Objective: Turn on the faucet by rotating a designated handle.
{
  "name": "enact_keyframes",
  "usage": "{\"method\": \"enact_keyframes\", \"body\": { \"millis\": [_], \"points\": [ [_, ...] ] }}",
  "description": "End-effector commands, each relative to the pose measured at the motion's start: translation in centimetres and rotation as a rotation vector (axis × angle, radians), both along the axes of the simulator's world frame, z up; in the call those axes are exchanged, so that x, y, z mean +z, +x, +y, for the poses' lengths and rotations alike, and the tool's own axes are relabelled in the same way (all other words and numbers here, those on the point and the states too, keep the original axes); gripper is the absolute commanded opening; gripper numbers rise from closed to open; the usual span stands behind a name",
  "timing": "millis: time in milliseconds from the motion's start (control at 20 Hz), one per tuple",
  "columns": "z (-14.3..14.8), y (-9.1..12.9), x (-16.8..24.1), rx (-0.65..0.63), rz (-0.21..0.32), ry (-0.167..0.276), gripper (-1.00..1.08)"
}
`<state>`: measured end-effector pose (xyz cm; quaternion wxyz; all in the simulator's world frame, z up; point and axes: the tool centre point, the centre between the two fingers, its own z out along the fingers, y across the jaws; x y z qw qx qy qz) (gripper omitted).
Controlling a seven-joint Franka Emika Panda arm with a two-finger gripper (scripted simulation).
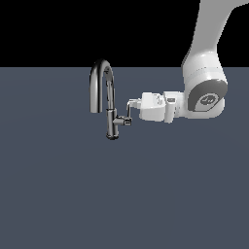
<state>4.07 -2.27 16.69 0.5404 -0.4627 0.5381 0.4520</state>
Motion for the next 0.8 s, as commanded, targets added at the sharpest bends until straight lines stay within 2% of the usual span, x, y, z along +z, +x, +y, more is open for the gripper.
{"method": "enact_keyframes", "body": {
  "millis": [0, 750],
  "points": [
    [0.1, -0.4, -0.3, 0.001, 0.001, 0.001, -1.00],
    [1.5, -5.8, -3.9, 0.014, 0.002, 0.008, -1.00]
  ]
}}
